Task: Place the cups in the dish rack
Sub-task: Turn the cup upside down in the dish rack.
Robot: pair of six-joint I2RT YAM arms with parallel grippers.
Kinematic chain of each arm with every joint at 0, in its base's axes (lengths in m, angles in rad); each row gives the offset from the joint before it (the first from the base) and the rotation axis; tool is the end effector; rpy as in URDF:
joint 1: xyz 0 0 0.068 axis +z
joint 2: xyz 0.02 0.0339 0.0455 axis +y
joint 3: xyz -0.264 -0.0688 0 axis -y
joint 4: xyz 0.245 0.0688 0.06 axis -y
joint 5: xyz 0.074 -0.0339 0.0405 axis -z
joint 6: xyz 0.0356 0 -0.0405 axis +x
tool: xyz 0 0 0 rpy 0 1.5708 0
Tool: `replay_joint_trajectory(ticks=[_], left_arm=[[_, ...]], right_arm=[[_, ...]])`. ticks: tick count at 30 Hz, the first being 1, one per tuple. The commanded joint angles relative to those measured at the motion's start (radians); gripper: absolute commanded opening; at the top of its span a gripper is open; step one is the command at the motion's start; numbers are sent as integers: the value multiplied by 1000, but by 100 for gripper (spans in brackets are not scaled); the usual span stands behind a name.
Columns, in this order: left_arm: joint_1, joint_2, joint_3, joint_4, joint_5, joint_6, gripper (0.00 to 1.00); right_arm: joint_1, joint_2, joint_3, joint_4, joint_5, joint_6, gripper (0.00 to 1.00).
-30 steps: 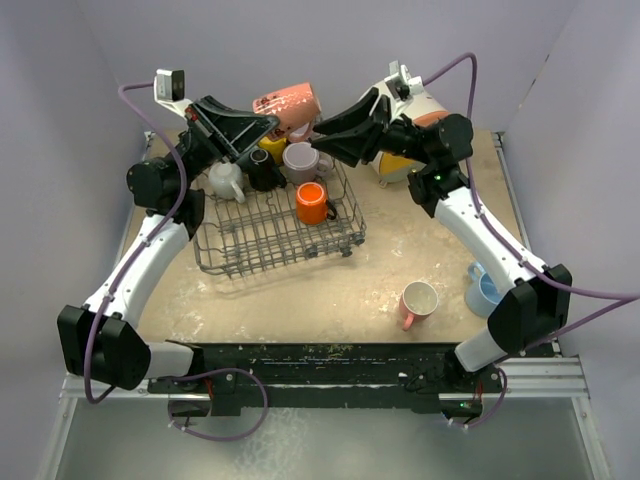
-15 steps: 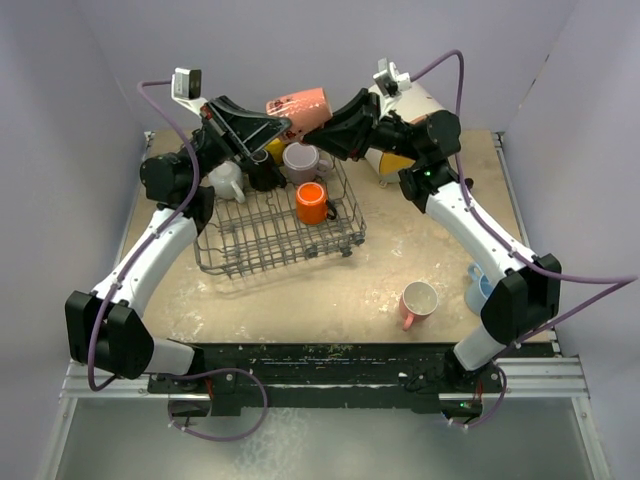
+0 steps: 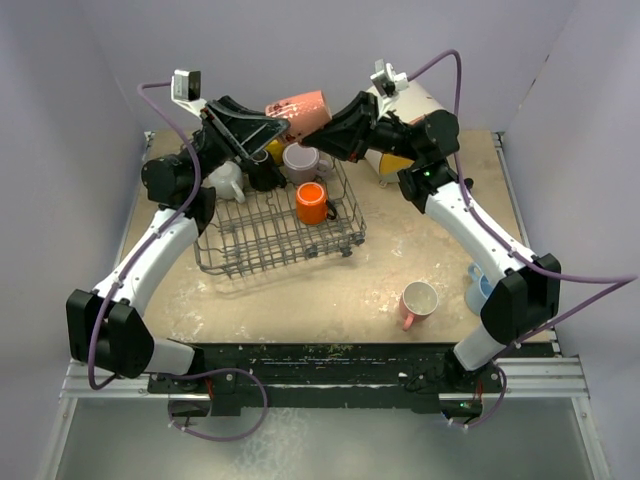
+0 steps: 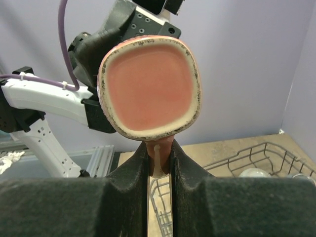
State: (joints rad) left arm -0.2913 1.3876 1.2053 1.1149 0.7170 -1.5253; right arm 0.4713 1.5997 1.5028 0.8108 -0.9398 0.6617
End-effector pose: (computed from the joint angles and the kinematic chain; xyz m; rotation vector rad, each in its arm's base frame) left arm 0.2651 -0.1039 0.4687 0.2505 1.0642 -1.8922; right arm 0.2980 0.1841 0.4756 -0.8748 0.9521 1.3865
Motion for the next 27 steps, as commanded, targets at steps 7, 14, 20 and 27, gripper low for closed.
replay_joint_trajectory(ticks=[7, 14, 20, 27], left_arm=[[33, -192, -117, -270, -109, 193, 62], [38, -443, -129, -936, -366, 571, 75], [38, -529, -42, -1534, -766, 694, 87], [38, -528, -24, -1944, -1062, 614, 95]], right_arm=[[-6, -16, 28, 4, -36, -34, 0], [-22, -17, 26, -100, -46, -152, 0], [-16, 9, 53, -330, -11, -371, 0], [41, 89, 144, -684, 98, -666, 0]])
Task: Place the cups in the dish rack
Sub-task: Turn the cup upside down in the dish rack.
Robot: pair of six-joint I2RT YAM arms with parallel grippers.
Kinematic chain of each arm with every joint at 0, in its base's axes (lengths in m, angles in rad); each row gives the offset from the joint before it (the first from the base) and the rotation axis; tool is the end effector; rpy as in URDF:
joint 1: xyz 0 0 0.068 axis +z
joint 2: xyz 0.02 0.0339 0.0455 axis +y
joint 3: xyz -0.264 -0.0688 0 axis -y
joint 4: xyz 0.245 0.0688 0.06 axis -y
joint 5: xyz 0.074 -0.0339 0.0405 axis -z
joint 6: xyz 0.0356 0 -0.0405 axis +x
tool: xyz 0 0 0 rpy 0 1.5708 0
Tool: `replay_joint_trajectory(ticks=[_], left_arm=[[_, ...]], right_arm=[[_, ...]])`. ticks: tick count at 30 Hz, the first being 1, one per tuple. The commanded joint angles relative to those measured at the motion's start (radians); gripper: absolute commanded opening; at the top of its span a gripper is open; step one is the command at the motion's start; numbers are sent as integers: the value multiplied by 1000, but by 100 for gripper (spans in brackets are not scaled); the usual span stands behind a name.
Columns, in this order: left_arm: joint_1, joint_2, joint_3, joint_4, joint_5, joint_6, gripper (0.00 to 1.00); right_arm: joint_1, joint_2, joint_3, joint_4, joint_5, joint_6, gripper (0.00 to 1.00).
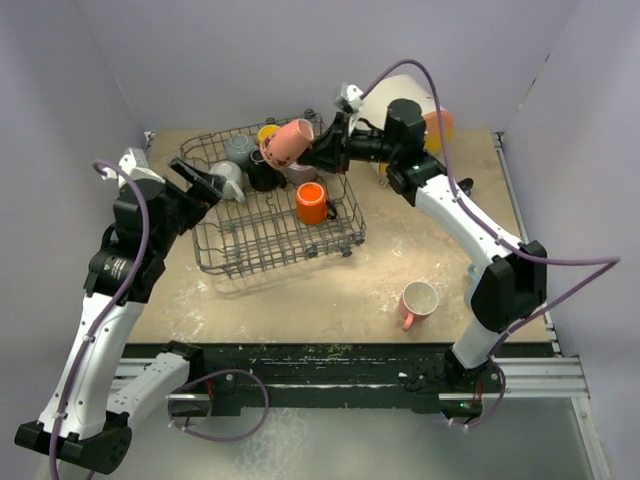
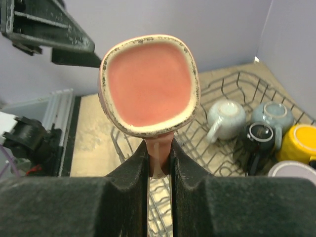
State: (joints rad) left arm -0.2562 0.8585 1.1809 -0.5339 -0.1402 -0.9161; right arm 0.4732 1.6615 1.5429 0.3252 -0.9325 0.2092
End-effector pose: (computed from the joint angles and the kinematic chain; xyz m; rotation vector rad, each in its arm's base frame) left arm 0.1634 -0.0377 0.4249 -0.6929 1.7020 -0.7128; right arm 0.3319 0.2020 0.4265 -0.9907 1.2083 1.1771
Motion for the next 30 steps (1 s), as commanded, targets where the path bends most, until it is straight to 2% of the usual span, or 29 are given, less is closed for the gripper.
replay_joint_trajectory(ticks=[1, 6, 12, 18, 24, 30], left_arm=[[3, -6, -14, -297, -204, 0, 95], [3, -3, -64, -324, -197, -24, 97], [3, 31, -78, -384, -206, -39, 98], [3, 17, -110, -366, -205, -55, 99], [4, 13, -116, -367, -212, -57, 99], [3, 10, -120, -366, -220, -63, 99]], right_arm=[[52, 47, 122, -237, 111, -235, 0], [121, 122, 191, -378, 249, -325, 0], [187, 197, 210, -435, 433, -347, 0], [236, 255, 220, -425, 575, -340, 0], [268, 321, 223, -408, 785, -266, 0], [279, 358, 216, -387, 875, -229, 0]])
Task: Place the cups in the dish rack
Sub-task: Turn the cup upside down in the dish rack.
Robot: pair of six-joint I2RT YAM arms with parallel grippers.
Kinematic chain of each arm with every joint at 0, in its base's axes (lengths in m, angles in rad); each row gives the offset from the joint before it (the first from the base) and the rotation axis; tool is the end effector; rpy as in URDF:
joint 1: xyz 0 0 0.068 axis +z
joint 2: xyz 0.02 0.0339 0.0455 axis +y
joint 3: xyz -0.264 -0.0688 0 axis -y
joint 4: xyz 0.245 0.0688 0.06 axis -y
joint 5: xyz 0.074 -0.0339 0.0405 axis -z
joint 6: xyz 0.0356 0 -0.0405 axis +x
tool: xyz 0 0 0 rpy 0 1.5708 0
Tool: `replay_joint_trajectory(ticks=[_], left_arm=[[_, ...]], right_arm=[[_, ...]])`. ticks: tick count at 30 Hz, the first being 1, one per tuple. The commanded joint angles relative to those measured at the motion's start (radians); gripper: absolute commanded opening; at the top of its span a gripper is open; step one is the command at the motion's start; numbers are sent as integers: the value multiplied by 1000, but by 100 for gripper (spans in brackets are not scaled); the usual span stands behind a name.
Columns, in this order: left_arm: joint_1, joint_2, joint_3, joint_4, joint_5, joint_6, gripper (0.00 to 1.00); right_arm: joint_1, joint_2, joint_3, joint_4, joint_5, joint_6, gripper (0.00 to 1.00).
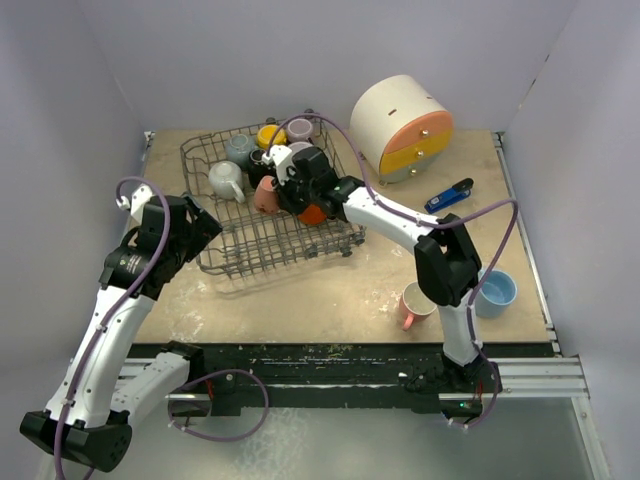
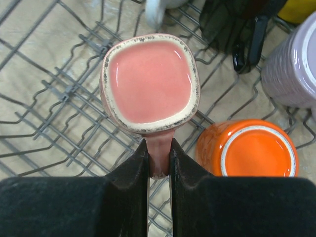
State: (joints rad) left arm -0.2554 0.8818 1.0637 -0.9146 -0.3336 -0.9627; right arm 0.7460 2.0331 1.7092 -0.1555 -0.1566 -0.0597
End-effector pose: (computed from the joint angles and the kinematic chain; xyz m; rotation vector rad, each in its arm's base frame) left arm 0.1600 -0.0297 0.3486 -0.9426 2.0634 -0.2641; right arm 0.3531 0.3339 0.2783 -0.9123 1.8864 0.5823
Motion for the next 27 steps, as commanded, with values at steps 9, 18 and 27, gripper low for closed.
replay_joint_trajectory(ticks=[9, 18, 27], left_arm=[[2, 1, -1, 23, -22, -16, 100], [2, 9, -9, 31, -15, -17, 100], [2, -5, -25, 28, -7, -27, 100]], right_arm=[[31, 52, 65, 78, 143, 51, 1], [32, 93, 64, 77, 176, 57, 2], [34, 132, 67, 74, 233, 49, 4]])
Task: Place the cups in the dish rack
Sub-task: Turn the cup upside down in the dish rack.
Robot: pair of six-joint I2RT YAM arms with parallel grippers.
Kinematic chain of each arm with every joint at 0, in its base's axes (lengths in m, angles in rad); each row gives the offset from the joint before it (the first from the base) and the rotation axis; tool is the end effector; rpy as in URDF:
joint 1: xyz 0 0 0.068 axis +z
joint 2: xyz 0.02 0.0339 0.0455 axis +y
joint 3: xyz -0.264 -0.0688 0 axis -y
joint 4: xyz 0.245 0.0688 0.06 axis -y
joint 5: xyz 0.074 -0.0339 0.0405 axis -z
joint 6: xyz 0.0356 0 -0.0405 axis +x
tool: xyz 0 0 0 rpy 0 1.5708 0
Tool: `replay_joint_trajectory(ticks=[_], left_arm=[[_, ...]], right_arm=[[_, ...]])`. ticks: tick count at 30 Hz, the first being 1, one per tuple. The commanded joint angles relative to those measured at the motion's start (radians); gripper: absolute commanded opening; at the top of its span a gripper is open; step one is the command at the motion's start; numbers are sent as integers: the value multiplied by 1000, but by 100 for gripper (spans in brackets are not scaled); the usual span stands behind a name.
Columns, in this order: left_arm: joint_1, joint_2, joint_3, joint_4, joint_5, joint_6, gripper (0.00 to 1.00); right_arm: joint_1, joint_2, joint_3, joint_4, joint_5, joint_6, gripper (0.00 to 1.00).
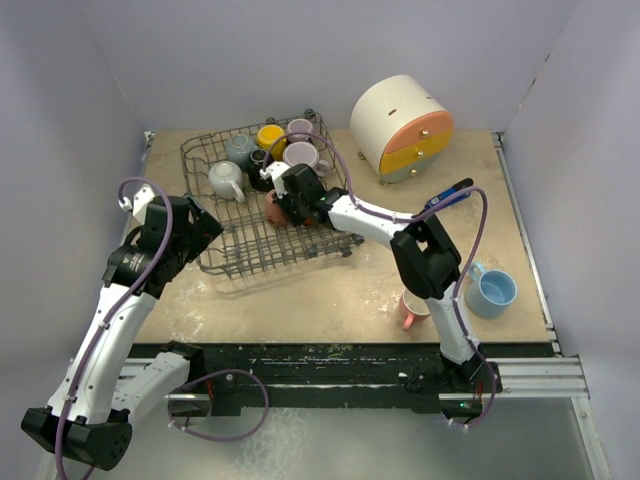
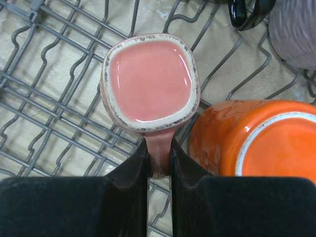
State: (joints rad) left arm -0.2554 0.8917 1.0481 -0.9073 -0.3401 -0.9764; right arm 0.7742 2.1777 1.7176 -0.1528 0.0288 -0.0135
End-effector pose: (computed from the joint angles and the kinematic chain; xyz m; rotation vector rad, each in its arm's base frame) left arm 0.1631 -0.0303 0.3430 -0.9617 2.0696 -0.2524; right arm 0.3628 0.3533 0.2123 -0.8334 2.0485 0.3967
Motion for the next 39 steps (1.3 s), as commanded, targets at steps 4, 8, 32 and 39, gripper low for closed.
replay_joint_trajectory(ticks=[4, 8, 32, 39], left_arm=[[3, -20, -13, 18, 1, -20, 100], [3, -20, -12, 19, 5, -23, 100], [3, -180, -40, 266, 47, 104, 99], [2, -196, -87, 431, 144, 147, 100]], right_arm=[[5, -15, 56, 69, 44, 2, 15], [5, -30, 51, 58, -7, 7, 32], [-93, -447, -73, -110, -796, -331, 42], [-176, -533, -85, -286, -991, -543, 44]])
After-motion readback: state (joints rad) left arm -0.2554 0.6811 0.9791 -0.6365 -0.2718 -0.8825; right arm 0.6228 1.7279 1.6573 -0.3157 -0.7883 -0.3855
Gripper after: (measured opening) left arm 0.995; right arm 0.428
